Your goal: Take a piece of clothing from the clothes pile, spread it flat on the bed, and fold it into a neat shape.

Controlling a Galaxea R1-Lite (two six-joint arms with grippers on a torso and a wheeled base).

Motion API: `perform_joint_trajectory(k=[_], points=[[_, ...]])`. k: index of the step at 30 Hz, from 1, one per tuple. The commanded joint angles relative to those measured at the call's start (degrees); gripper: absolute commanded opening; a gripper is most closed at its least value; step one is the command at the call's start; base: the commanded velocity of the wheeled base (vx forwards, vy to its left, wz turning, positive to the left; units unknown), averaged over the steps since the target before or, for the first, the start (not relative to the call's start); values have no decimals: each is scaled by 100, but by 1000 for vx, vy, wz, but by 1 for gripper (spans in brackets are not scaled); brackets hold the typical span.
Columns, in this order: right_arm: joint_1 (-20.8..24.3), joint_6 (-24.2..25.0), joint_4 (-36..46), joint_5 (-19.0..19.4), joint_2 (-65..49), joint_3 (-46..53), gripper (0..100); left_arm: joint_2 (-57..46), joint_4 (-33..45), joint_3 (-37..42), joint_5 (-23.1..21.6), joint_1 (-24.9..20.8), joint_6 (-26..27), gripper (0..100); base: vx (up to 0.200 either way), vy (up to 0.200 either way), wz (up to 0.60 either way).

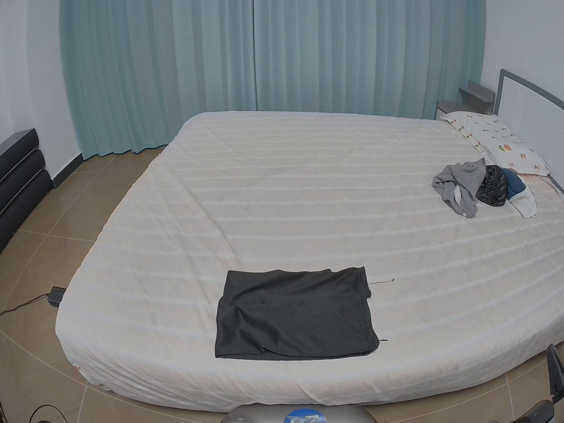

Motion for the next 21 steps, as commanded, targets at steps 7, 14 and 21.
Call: perform_joint_trajectory(k=[7,14,21], points=[[-157,-116,-139,83,-388,150,100,-272,-471,568,-505,-99,44,100,0,0,0],[-157,-274,-2407,101,-388,1381,100,-272,-1622,1165,-1103,-99,-9,100,0,0,0],[-157,-336,-2301,30,-388,1513,100,-272,-1122,1165,-1507,-99,-88,100,0,0,0]])
